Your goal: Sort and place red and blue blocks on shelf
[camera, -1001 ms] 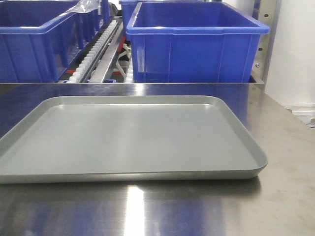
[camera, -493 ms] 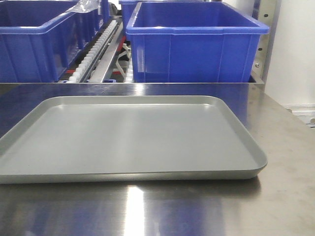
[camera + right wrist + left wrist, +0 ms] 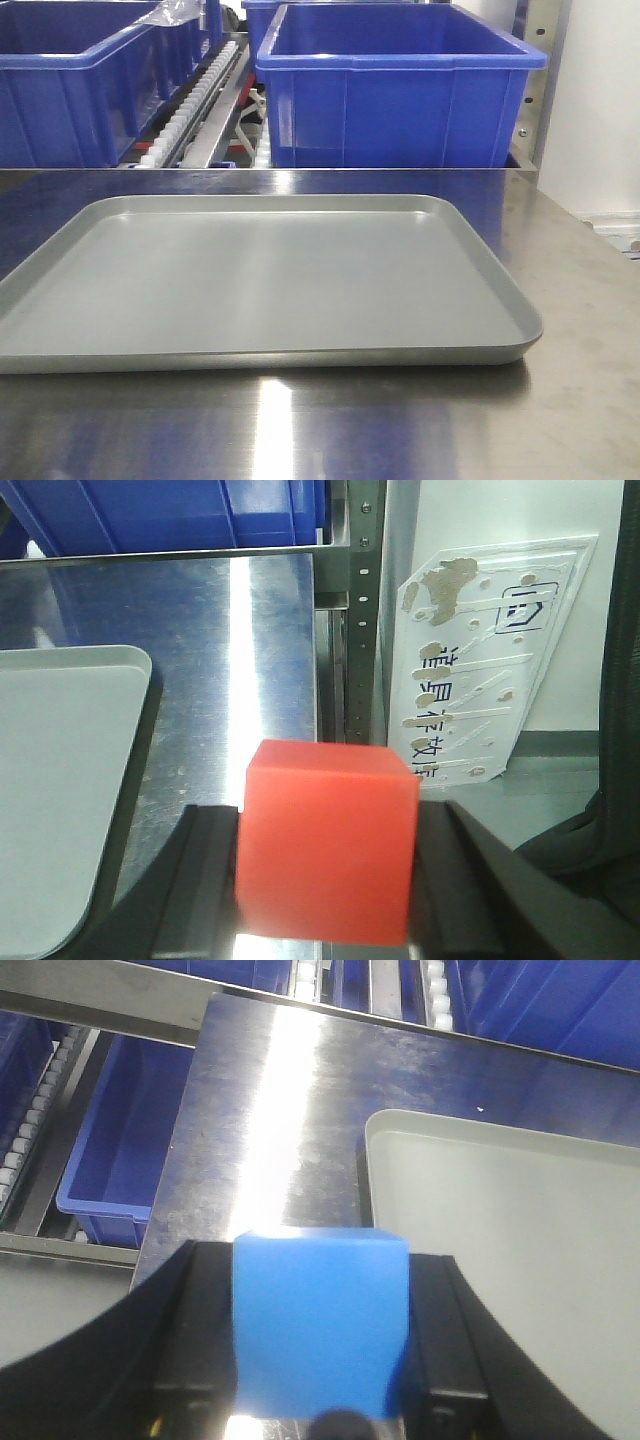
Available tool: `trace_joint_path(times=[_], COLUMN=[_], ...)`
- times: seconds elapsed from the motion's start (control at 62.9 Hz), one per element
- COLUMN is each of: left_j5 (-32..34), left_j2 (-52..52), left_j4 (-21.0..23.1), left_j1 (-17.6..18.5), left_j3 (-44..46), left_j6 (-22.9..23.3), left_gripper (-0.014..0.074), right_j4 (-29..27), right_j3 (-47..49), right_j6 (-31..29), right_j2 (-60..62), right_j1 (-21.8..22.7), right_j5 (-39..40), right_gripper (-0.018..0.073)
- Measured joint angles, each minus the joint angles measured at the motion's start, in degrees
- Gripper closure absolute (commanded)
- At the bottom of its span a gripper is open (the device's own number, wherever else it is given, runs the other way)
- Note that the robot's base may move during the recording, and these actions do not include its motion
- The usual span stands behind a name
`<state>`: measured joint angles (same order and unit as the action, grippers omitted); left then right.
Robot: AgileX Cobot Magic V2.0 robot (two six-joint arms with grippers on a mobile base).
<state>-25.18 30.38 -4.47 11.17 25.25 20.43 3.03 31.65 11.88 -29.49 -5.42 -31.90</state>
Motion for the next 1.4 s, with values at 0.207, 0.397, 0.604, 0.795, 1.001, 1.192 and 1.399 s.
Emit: trace_joint_path(times=[0.207,0.397,0.604,0.795,1.001,1.192,1.399], left_j5=[0.00,0.03,0.03,0.13,0.13,0.13,0.13], left_j2=[0.00,0.00,0.00,0.00,0.00,0.00,0.00], left_j4=[0.00,0.00,0.00,0.00,0.00,0.00,0.00], left_j1=[0.00,0.00,0.00,0.00,0.00,0.00,0.00], left_j3=[0.00,0.00,0.00,0.00,0.00,0.00,0.00], left_j6=[0.00,0.00,0.00,0.00,0.00,0.00,0.00], left_gripper=[0.0472,0.0472,0.0472,0.0472,0.0472,0.0472,0.0472], right_j4=[0.00,0.00,0.00,0.00,0.00,0.00,0.00], right_j3=[0.00,0.00,0.00,0.00,0.00,0.00,0.00], right_j6=[0.00,0.00,0.10,0.10,0.10,0.10,0.00], right_j2=[0.00,0.00,0.00,0.00,0.00,0.00,0.00], right_j1=[0.00,0.00,0.00,0.00,0.00,0.00,0.00], right_j5=[0.00,0.00,0.00,0.00,0.00,0.00,0.00], right_gripper=[0.0503,0.0503,0.0503,0.0503,0.0503,0.0503,0.0503])
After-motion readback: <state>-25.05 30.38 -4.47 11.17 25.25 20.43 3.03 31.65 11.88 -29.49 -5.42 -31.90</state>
